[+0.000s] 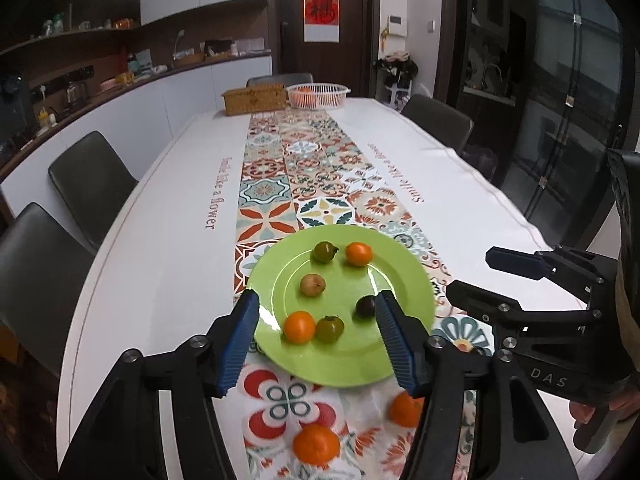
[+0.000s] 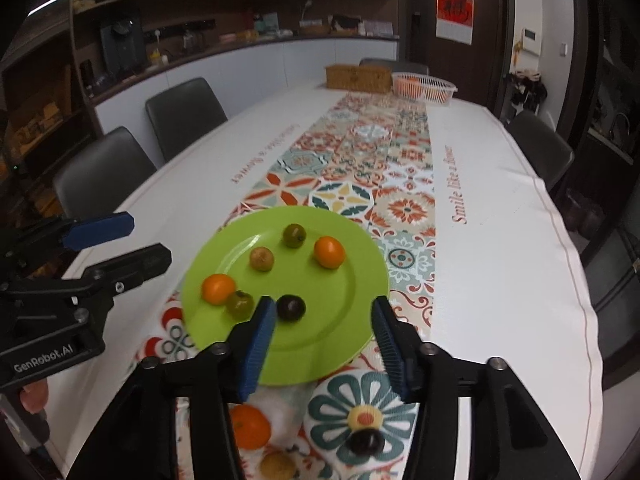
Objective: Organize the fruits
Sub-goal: 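Open both tools over the plate to release the plum and orange, then move both tools back toward the two large oranges on the runner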
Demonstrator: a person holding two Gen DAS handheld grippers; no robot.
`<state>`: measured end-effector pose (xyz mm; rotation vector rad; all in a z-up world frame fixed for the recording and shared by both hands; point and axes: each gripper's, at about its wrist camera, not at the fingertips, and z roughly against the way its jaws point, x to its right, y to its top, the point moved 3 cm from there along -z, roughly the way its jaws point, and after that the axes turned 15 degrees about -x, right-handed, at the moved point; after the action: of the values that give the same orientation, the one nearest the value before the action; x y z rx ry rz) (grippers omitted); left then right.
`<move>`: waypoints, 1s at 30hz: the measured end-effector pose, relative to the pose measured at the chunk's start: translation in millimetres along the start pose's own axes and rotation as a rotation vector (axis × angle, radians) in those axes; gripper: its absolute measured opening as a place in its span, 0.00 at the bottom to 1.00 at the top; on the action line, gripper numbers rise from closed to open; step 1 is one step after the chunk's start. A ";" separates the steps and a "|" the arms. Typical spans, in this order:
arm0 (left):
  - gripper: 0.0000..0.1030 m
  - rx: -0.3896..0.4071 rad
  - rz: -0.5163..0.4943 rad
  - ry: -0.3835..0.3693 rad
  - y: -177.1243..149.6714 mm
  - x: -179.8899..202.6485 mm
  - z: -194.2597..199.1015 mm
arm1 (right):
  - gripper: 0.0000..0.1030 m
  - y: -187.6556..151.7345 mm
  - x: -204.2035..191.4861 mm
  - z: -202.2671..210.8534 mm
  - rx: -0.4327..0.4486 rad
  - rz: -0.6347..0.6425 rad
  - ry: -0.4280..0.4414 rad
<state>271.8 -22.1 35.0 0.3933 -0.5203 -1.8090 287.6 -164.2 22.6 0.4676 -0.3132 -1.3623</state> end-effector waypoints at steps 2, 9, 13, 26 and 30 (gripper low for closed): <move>0.61 0.014 0.000 0.008 -6.2 1.6 9.8 | 0.55 -6.4 -3.1 14.7 0.028 -0.003 -0.001; 0.67 0.052 0.024 0.019 -34.8 2.2 36.0 | 0.59 -28.0 -9.8 44.0 0.083 -0.026 -0.001; 0.71 0.067 0.034 0.037 -52.5 1.7 45.6 | 0.60 -40.9 -14.9 52.2 0.101 -0.033 -0.007; 0.74 0.046 0.041 0.071 -96.5 -2.5 48.8 | 0.60 -76.7 -40.7 42.5 0.040 0.023 0.007; 0.74 0.018 0.040 0.072 -104.9 -4.6 41.0 | 0.60 -82.5 -47.2 34.4 0.007 0.054 0.012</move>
<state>167.3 14.4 13.7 0.4555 -0.4918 -1.7462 191.5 -134.0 14.3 0.4701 -0.3192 -1.3062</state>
